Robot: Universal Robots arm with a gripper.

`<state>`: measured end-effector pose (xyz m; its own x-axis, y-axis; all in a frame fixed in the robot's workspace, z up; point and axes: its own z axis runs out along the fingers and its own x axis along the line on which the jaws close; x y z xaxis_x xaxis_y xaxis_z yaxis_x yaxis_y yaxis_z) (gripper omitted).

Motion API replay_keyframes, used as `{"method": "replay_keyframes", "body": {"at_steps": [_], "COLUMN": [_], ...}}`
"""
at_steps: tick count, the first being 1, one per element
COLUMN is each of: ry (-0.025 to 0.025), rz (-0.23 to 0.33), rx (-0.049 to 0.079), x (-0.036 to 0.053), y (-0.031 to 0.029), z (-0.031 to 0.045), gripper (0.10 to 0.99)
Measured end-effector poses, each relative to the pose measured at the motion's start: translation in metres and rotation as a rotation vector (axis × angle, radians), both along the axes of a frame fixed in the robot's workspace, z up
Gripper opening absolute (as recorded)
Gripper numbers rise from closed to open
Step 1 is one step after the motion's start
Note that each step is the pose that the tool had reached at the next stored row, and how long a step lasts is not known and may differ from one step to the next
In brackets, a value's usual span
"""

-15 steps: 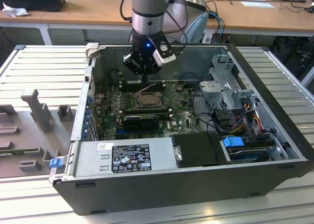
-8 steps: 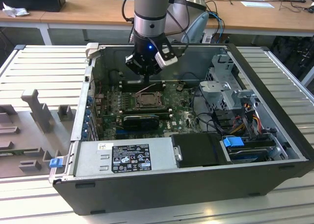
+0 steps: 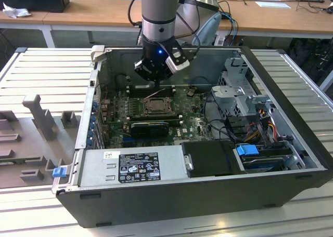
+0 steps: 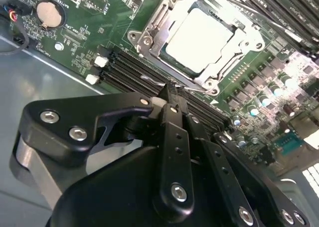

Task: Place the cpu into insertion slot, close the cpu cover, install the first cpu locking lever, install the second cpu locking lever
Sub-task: 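Install the first cpu locking lever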

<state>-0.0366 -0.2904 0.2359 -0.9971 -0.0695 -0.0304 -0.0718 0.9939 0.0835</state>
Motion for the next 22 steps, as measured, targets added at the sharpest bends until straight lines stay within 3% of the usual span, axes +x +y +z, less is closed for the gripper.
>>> {"method": "replay_keyframes", "body": {"at_steps": [4, 13, 20, 22], "ry": [0.0, 0.0002, 0.0002, 0.0001], "rz": [0.0, 0.0, 0.0, 0.0], "rx": [0.017, 0.018, 0.018, 0.017], "x": [0.0017, 0.0145, 0.0165, 0.0174], "y": [0.0014, 0.0033, 0.0034, 0.0035], "z": [-0.0041, -0.0169, -0.0308, -0.0316], "gripper": [0.106, 0.106, 0.106, 0.106]}}
